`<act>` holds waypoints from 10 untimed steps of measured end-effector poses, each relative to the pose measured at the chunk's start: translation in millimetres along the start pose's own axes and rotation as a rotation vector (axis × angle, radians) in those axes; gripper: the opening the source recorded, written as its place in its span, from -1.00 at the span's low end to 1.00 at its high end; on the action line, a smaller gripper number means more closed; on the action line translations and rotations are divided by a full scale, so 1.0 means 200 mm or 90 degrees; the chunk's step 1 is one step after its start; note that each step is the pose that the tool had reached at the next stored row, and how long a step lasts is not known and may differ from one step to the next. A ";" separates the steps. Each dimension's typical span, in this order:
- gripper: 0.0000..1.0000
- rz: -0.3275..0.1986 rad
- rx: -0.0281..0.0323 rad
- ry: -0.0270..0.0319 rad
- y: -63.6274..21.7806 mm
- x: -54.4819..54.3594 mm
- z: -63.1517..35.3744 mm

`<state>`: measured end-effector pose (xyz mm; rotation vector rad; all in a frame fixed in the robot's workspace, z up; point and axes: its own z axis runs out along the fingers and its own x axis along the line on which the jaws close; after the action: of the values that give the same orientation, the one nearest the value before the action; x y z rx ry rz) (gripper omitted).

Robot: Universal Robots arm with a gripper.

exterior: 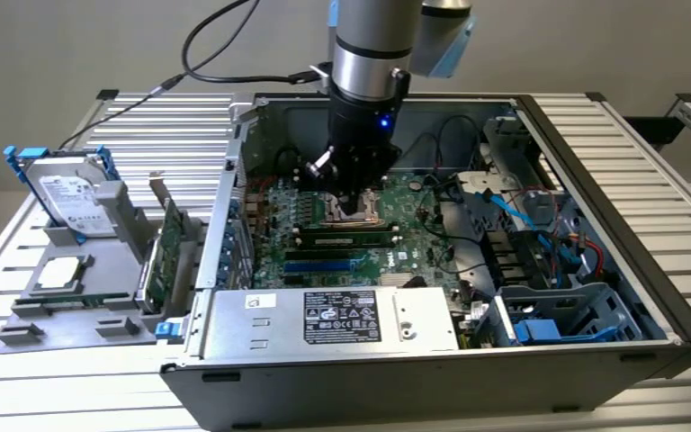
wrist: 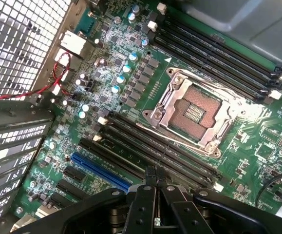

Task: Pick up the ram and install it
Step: 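Press down the ram until it locks into place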

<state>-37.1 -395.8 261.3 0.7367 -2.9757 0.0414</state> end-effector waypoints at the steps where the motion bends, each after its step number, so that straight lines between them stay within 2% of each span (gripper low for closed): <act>1: -0.79 0.005 0.0018 0.0003 0.000 0.00 0.000; 4: -0.79 0.022 0.0062 0.0016 0.000 0.00 0.000; 10: -0.79 0.057 0.0126 0.0043 0.000 0.00 0.000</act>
<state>-37.1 -395.8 261.4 0.6040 -3.0043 0.0784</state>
